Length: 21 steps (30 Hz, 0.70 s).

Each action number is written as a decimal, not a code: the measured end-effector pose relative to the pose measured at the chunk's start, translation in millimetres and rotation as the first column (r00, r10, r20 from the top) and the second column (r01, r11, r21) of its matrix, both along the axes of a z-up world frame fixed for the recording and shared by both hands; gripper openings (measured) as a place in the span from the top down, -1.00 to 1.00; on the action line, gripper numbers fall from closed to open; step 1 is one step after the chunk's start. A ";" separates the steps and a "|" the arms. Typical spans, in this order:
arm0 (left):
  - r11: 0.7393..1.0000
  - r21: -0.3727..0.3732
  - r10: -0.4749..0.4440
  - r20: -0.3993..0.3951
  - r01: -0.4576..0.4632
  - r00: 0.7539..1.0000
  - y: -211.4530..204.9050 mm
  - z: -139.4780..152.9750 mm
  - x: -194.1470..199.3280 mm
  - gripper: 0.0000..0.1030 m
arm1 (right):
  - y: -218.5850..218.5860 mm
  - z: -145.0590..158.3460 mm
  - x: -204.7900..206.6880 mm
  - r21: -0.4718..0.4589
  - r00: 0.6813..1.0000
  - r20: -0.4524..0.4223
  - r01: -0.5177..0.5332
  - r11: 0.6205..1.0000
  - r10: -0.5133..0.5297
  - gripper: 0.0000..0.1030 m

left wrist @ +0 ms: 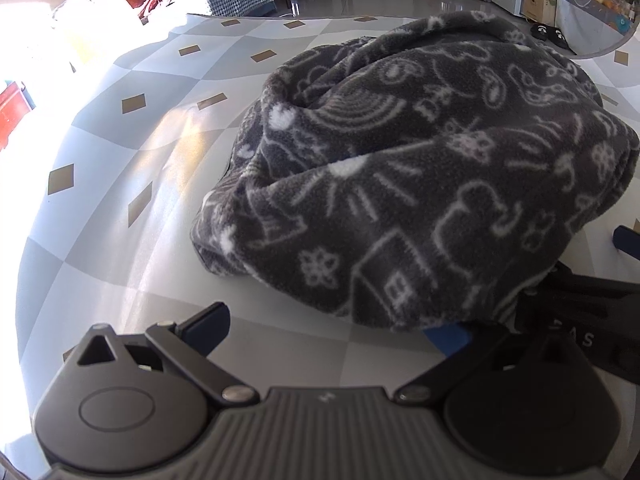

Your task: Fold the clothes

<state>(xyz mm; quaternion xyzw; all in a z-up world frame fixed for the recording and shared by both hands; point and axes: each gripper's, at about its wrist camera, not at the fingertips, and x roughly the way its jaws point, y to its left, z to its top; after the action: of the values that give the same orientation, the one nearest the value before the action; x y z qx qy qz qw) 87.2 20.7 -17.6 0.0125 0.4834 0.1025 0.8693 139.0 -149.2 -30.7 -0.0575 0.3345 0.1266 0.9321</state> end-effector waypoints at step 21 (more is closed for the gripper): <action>1.000 -0.026 -0.010 0.024 0.010 1.000 19.1 -9.4 -15.4 -1.00 | -0.2 -0.1 -0.3 0.000 1.000 0.000 0.000 1.000 0.000 -1.00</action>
<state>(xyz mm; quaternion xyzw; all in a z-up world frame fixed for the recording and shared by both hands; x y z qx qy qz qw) 71.8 39.8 -26.9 0.0024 0.4742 0.0920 0.8756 138.8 -149.4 -30.8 -0.0575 0.3343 0.1267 0.9321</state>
